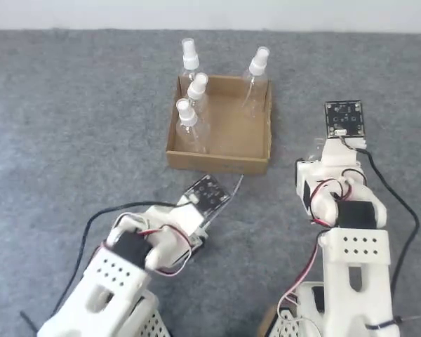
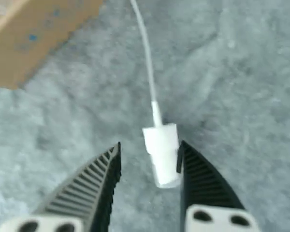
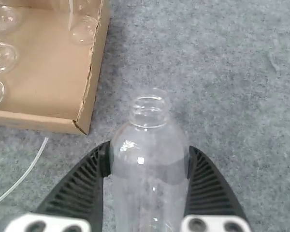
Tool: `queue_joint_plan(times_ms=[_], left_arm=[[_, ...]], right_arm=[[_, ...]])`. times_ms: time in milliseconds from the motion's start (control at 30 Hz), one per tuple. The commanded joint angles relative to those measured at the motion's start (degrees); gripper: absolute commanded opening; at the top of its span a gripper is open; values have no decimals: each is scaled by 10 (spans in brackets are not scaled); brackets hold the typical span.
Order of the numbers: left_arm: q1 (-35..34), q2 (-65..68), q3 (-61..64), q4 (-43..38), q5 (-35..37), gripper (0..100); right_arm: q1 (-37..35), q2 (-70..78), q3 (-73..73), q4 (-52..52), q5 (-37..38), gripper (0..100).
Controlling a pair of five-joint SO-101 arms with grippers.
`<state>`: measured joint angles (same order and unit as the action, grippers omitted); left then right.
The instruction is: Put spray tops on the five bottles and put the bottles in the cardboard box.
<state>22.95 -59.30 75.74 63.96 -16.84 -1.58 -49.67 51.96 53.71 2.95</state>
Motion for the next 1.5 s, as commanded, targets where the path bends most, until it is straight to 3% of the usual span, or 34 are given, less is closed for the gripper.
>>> queue_joint_plan(times_ms=[0, 200, 433, 633, 1067, 1267, 1467], left_arm=[[24, 114, -65, -17, -1, 180], [45, 244, -114, -17, 30, 179], [45, 375, -168, -17, 26, 79], [45, 470, -209, -16, 25, 70], [40, 518, -238, 7, 24, 47], [18, 514, -242, 55, -59, 13], [-76, 513, -251, 105, -244, 13]], right_arm=[[7, -22, -4, -13, -6, 80], [7, -22, -4, -13, -6, 80], [6, -22, -4, -13, -6, 80], [6, -22, -4, -13, -6, 80], [6, -22, 0, -14, -5, 80], [6, -22, 1, -14, -5, 80], [6, -22, 1, -14, -5, 80]])
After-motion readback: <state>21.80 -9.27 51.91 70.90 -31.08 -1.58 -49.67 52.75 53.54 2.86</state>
